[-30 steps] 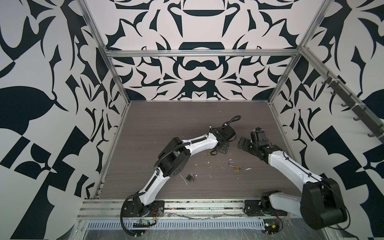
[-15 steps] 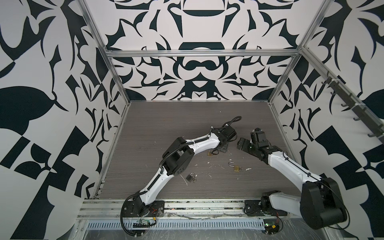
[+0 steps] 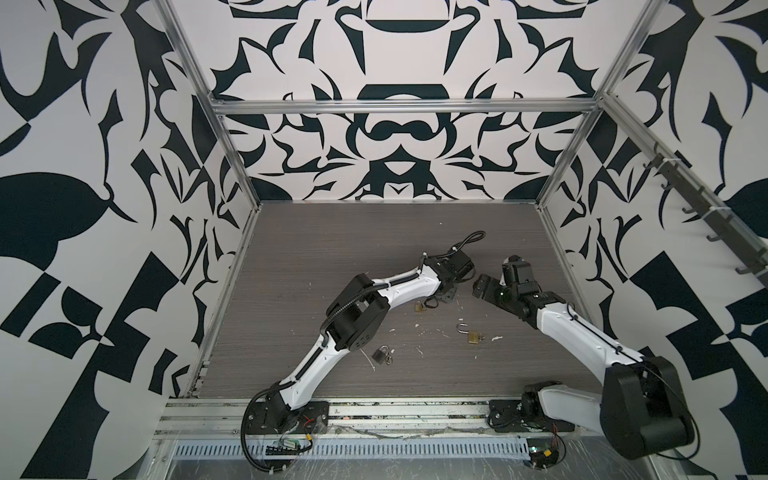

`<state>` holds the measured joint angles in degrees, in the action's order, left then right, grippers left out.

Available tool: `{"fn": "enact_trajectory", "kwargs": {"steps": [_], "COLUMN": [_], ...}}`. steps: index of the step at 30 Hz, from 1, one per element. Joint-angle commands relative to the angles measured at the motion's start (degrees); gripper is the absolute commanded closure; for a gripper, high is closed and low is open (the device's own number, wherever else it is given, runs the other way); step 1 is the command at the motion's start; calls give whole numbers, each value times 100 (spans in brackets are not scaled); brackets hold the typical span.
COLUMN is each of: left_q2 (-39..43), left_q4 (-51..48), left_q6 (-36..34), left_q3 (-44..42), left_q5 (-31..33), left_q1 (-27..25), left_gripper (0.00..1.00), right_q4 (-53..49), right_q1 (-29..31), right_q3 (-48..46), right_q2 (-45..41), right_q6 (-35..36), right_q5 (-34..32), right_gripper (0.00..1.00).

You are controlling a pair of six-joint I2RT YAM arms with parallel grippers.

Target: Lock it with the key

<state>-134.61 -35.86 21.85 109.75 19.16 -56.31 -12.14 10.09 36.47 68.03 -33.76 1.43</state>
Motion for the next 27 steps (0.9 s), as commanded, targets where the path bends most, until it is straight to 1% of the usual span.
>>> {"fn": "enact_trajectory", "kwargs": {"steps": [1, 4, 6, 9, 11, 14, 16, 19, 23, 25, 27], "left_q2": [986, 1968, 2565, 3416, 3956, 4580, 4920, 5355, 5793, 5907, 6008], "left_q4": [637, 1455, 1767, 1974, 1936, 1938, 1910, 1935, 1977, 1926, 1860], "left_q6": [-830, -1703, -2278, -3183, -3690, -4011, -4291, -5104, -5944, -6229, -6444], "left_q3": [-483, -1386, -1971, -2926, -3493, -4074, -4336, -4743, -5190, -5307, -5395], "left_q5": [133, -46, -428, -1480, -2398, -3283, -3607, -3853, -3890, -3868, -3824], "left_q1": [4, 23, 66, 235, 471, 903, 1112, 1201, 1211, 1208, 1211], "left_gripper": [77, 79, 80, 80, 80, 79, 79, 79, 80, 80, 80], "right_q4": [190, 52, 10, 290, 531, 615, 541, 428, 381, 403, 442], "right_q1": [-28, -41, -41, -41, -44, -50, -42, -45, -38, -29, -15], "right_q3": [278, 521, 646, 596, 500, 517, 615, 724, 831, 829, 800], "right_q2": [-620, -1062, -1383, -2009, -2381, -2556, -2463, -2177, -1710, -1518, -1371], "right_q6": [80, 227, 247, 238, 238, 400, 565, 811, 888, 880, 855], "right_q5": [218, 211, 199, 366, 539, 1006, 1502, 2555, 3976, 4402, 4670], "right_gripper": [2, 2, 3, 3, 3, 3, 3, 5, 9, 12, 15]}}
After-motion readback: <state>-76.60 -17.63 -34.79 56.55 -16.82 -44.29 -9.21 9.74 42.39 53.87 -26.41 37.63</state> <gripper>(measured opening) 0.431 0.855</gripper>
